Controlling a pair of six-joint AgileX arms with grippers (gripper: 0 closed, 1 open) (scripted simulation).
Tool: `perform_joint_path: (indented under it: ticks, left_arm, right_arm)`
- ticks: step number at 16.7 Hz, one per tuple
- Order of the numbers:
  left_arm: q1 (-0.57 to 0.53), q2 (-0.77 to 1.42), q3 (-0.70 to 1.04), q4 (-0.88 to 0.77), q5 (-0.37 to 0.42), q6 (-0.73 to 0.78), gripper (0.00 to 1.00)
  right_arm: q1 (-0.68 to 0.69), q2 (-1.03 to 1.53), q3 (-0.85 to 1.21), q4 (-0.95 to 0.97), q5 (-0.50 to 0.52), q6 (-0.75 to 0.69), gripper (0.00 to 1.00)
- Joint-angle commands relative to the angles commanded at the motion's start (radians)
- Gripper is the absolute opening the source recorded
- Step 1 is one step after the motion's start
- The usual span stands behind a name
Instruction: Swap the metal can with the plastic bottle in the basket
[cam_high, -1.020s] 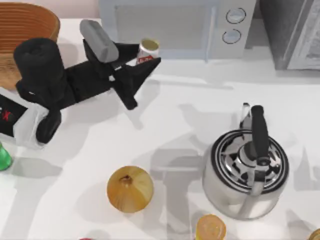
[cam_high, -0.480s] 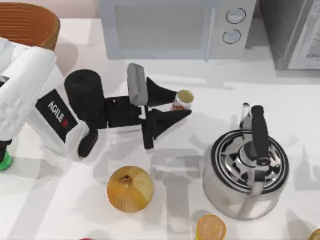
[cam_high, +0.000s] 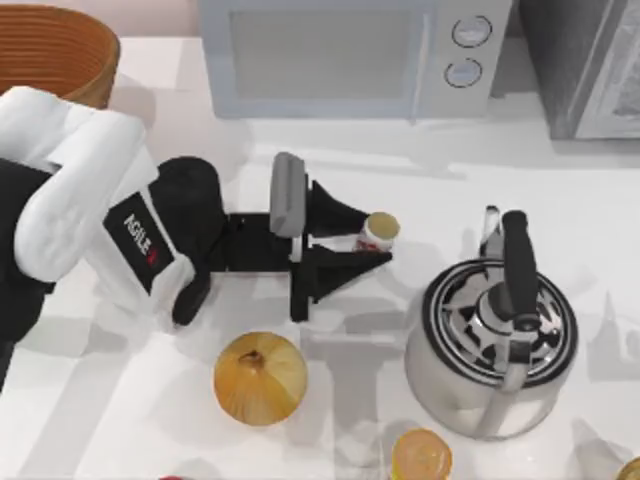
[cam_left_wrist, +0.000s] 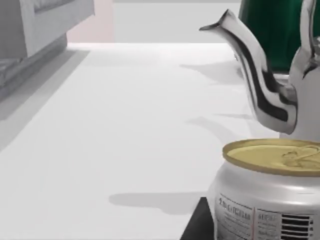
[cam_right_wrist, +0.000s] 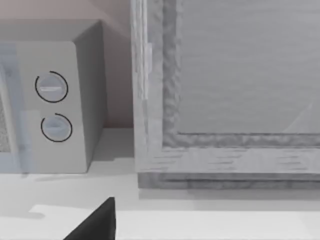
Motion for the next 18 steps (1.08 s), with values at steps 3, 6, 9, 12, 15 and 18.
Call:
perform_joint_path:
  ticks: [3, 6, 9, 12, 15, 18]
  left_arm:
    - [0.000, 0.000, 0.000, 0.000, 0.000, 0.000, 0.00]
    - [0.000, 0.000, 0.000, 0.000, 0.000, 0.000, 0.15]
    - [0.000, 0.000, 0.000, 0.000, 0.000, 0.000, 0.38]
    - [0.000, 0.000, 0.000, 0.000, 0.000, 0.000, 0.60]
    - [0.000, 0.000, 0.000, 0.000, 0.000, 0.000, 0.83]
    - [0.000, 0.000, 0.000, 0.000, 0.000, 0.000, 1.00]
  right_arm:
    - [0.000, 0.000, 0.000, 0.000, 0.000, 0.000, 1.00]
    - [0.000, 0.000, 0.000, 0.000, 0.000, 0.000, 1.00]
    - [0.000, 0.000, 0.000, 0.000, 0.000, 0.000, 1.00]
    - [0.000, 0.000, 0.000, 0.000, 0.000, 0.000, 1.00]
    - [0.000, 0.000, 0.000, 0.000, 0.000, 0.000, 1.00]
    - [0.000, 0.000, 0.000, 0.000, 0.000, 0.000, 1.00]
